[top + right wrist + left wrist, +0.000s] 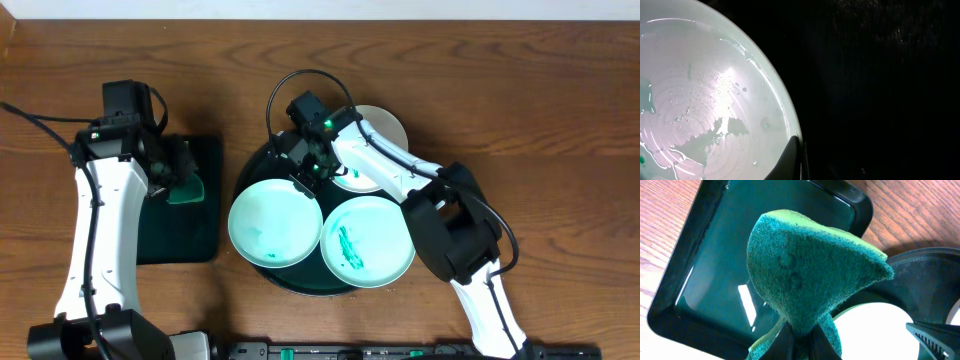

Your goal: Clean dirty plates on tray and stack at the side

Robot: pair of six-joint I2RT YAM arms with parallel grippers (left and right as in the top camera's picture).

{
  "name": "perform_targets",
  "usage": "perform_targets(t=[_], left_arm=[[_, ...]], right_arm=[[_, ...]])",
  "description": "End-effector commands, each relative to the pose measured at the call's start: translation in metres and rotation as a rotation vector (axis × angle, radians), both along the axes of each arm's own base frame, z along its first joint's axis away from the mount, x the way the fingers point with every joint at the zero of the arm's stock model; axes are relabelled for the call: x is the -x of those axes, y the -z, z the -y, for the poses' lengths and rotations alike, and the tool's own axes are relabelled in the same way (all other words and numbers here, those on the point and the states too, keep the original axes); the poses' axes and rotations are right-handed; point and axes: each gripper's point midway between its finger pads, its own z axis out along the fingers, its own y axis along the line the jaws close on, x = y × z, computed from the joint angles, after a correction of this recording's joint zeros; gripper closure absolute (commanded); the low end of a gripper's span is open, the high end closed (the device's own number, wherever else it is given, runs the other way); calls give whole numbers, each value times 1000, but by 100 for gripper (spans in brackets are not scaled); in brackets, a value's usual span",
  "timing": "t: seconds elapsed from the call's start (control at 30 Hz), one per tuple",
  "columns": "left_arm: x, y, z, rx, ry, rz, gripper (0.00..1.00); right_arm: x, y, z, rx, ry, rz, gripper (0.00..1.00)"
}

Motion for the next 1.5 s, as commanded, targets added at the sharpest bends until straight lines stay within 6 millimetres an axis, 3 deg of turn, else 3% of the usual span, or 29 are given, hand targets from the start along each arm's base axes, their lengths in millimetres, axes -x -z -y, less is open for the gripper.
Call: perform_targets(t=[0.0, 0.13, 0.4, 0.5, 0.7, 0.9, 1.23, 1.33, 1.47], left_arm=[[1, 3, -4, -20, 7, -13, 93], [1, 3, -4, -20, 7, -13, 93], [1, 3, -4, -20, 7, -13, 93], [1, 3, -4, -20, 7, -13, 93], [2, 3, -4, -16, 7, -16, 93], [2, 4, 13, 54, 41, -15, 93], [3, 6, 52, 70, 139, -32, 92], [3, 6, 63, 69, 175, -34, 93], [3, 6, 70, 68, 195, -35, 93]], right_arm=[[-4, -11, -4, -10, 43, 2, 99], [-11, -27, 3, 22, 159, 16, 99], [-34, -65, 48, 187, 504, 140, 99], [-34, -63, 59, 235, 586, 140, 99], [-20, -40, 67, 282, 688, 74, 99], [3, -14, 58, 265, 673, -2, 99], [6, -10, 52, 239, 662, -17, 99], [10, -10, 51, 236, 656, -37, 92], [16, -7, 53, 255, 668, -65, 90]])
